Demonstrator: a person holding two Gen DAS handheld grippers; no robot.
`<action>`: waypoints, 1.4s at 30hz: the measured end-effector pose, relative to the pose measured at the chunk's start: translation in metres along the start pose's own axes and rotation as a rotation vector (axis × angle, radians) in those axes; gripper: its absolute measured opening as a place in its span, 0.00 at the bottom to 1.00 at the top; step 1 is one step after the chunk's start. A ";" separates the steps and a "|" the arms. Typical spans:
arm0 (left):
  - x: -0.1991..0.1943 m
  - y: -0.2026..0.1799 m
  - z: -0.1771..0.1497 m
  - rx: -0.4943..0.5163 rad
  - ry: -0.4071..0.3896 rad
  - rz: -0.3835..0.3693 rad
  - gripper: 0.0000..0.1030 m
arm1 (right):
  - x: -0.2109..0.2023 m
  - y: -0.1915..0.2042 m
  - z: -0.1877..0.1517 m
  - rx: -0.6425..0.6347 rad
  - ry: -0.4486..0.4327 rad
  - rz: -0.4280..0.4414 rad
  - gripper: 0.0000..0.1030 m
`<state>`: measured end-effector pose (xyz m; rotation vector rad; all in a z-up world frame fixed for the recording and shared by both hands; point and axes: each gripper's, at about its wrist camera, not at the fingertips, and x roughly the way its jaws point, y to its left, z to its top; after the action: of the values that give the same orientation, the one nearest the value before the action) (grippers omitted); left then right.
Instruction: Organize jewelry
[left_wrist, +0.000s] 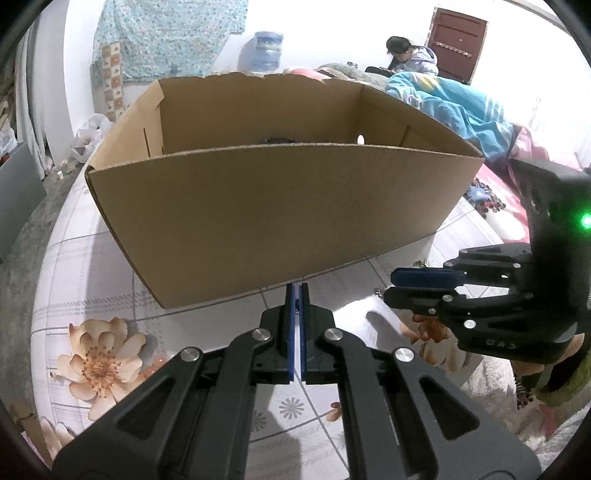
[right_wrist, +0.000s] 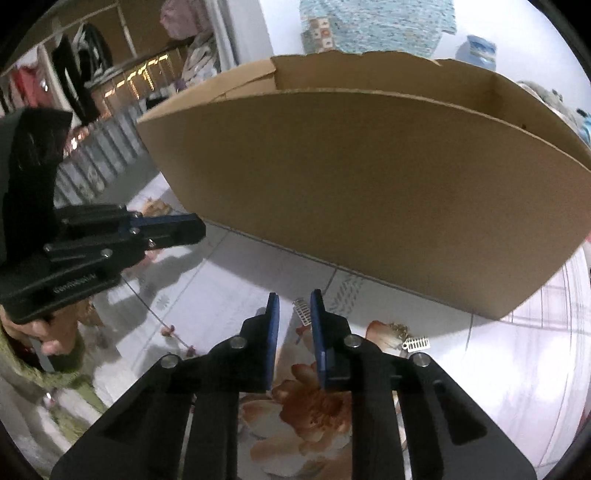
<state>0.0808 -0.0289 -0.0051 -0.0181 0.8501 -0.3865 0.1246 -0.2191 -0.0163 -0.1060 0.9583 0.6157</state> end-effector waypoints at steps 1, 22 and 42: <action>0.000 0.001 0.000 -0.001 -0.001 -0.002 0.01 | 0.002 0.001 0.000 -0.016 0.011 -0.007 0.16; -0.003 0.005 -0.006 -0.038 -0.023 -0.024 0.01 | -0.003 0.011 0.007 -0.062 0.039 -0.042 0.05; -0.077 -0.004 0.089 -0.009 -0.205 -0.182 0.01 | -0.105 -0.012 0.083 0.006 -0.270 0.023 0.05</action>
<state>0.0992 -0.0189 0.1111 -0.1420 0.6488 -0.5417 0.1476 -0.2472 0.1129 -0.0054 0.7007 0.6305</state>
